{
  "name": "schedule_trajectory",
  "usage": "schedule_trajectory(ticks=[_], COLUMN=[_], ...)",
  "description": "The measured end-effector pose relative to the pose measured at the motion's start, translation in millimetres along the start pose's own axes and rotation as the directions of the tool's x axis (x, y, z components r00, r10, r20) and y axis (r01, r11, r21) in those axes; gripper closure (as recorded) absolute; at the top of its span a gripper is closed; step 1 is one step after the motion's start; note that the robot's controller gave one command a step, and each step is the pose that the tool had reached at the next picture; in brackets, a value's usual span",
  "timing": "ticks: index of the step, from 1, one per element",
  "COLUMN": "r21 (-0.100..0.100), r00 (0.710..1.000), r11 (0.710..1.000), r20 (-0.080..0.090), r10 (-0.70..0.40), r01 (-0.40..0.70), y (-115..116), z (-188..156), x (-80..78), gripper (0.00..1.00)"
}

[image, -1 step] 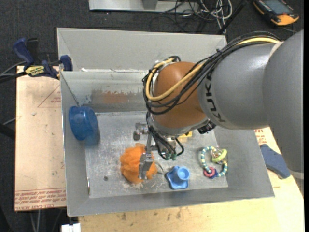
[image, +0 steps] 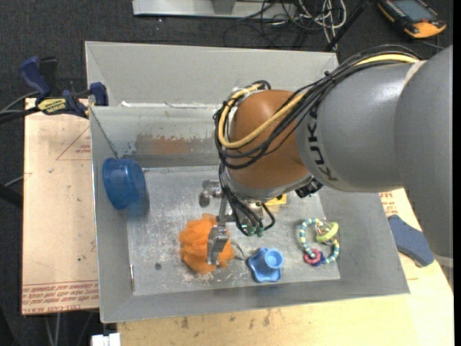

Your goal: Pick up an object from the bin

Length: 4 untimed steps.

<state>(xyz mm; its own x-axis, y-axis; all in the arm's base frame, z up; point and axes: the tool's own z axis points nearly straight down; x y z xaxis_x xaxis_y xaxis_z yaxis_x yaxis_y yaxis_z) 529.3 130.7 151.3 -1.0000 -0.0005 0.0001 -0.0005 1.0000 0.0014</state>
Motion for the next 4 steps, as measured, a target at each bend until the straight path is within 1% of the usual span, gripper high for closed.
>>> schedule_trajectory(ticks=[1, 2, 3, 4], r21=[-0.001, 0.001, -0.003, -0.001], r00=[0.994, 0.936, 0.931, 0.929], r11=[0.994, 0.936, 0.931, 0.929], r20=[0.008, 0.002, -0.002, -0.003], r10=[-0.11, -0.351, -0.364, -0.371], r01=[0.11, 0.351, 0.364, 0.371], y=[-2.3, -4.2, -7.2, -17.7], z=[18.2, 68.2, 92.5, 78.9], x=[-4.3, -22.1, -25.5, -31.3], gripper=[0.0, 0.0, 0.0, 1.0])
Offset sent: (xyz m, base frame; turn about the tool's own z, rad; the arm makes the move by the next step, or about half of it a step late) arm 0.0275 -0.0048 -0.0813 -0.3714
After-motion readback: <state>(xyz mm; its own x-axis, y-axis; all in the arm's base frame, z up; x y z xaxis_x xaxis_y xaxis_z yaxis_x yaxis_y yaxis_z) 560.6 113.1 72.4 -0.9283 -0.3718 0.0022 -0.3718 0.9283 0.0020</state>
